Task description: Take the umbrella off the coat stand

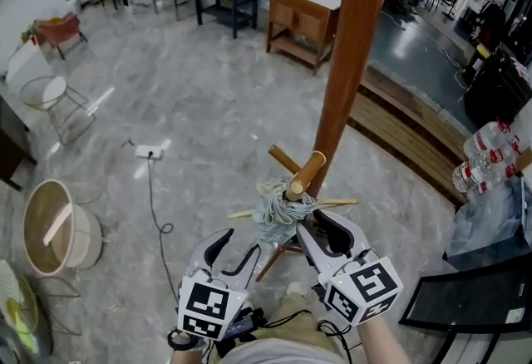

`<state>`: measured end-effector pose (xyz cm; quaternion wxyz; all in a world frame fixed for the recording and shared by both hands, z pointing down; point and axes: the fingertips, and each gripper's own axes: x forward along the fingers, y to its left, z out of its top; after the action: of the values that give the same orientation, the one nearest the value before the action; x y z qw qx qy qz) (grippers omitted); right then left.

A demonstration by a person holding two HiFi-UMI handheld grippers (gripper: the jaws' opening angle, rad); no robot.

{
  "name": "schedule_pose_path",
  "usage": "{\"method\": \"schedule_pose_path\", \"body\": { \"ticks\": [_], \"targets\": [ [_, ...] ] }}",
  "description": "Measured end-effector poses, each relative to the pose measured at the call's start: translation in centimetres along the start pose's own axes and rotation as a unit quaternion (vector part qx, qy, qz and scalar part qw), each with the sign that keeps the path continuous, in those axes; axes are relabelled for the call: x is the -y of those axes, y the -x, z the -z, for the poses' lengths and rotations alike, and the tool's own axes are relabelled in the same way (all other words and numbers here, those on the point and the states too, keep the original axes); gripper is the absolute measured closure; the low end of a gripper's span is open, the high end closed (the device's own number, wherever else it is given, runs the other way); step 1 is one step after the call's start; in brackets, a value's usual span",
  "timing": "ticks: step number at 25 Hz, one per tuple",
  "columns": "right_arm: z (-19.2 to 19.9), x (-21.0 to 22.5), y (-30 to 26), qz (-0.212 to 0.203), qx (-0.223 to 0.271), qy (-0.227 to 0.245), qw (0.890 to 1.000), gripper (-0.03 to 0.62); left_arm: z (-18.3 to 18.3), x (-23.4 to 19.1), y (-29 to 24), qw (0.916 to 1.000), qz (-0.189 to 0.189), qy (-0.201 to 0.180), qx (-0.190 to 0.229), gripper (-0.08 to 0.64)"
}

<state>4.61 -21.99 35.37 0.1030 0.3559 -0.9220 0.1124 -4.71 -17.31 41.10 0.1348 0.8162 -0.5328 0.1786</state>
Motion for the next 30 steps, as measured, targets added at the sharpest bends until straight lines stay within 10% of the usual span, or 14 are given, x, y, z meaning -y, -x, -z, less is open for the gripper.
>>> {"method": "schedule_pose_path", "body": {
  "ticks": [30],
  "targets": [
    [-1.2, 0.5, -4.1, -0.006, -0.010, 0.029, 1.000, 0.431, -0.5, -1.5, -1.0, 0.9985, -0.050, 0.023, 0.006, 0.339]
  ]
}}
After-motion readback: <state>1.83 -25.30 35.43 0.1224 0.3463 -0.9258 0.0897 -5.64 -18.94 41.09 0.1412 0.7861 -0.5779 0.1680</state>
